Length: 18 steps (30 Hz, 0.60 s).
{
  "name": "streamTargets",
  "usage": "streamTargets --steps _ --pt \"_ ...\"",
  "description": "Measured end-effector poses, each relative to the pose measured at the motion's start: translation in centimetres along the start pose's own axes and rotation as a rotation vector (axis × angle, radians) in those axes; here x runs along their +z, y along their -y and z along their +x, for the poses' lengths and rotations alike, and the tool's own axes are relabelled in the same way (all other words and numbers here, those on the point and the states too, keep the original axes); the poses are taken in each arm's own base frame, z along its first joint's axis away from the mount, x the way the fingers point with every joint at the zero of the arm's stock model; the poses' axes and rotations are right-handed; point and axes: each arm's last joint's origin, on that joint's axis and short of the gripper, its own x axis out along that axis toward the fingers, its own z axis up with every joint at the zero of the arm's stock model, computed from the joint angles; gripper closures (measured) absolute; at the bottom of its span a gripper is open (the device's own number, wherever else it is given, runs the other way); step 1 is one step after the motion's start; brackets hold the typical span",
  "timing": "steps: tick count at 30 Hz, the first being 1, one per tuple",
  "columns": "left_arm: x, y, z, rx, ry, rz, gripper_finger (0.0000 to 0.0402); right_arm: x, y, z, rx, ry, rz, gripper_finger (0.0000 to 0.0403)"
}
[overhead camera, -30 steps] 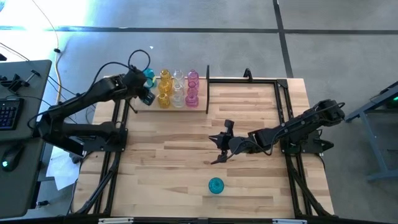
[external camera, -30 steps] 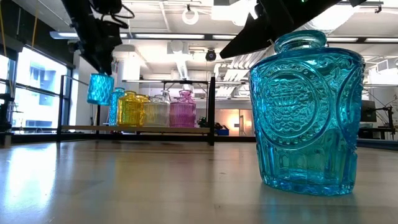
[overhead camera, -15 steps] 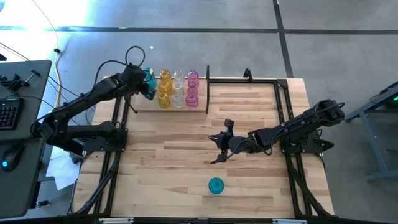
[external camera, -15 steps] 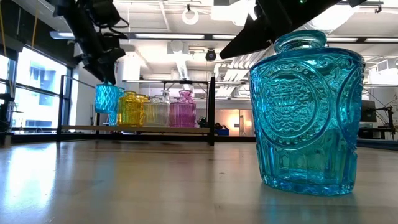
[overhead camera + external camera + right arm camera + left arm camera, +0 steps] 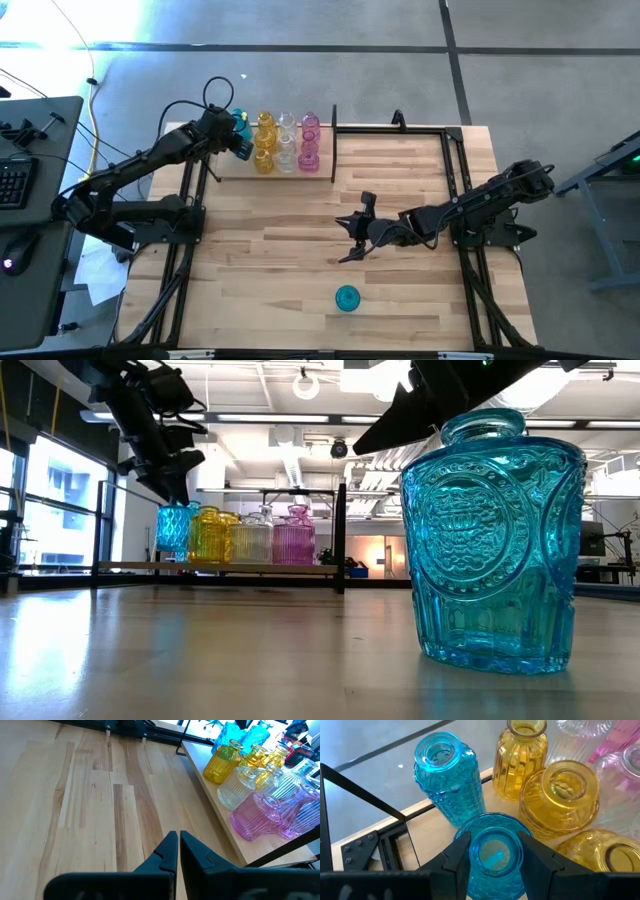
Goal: Sort vases onto shelf
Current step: Put the right blue vase on the shelf
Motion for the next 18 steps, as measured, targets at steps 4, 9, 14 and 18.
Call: streamTargets --steps 4,9,14,18 --pt "0.1 0.0 0.5 0.008 -0.007 -0.001 0.0282 0.0 0.0 0.0 0.000 0.000 0.000 0.0402" --pt "0.0 0.2 1.2 0.025 -0.032 0.007 0.0282 0.0 0.0 0.0 0.000 0.000 0.000 0.0402" --pt "0.2 0.2 1.3 0.030 -0.018 0.004 0.0282 0.0 0.0 0.0 0.000 0.000 0.000 0.0402" --pt "0.2 0.2 1.3 0.029 -0.012 0.002 0.0282 0.0 0.0 0.0 0.000 0.000 0.000 0.0402"
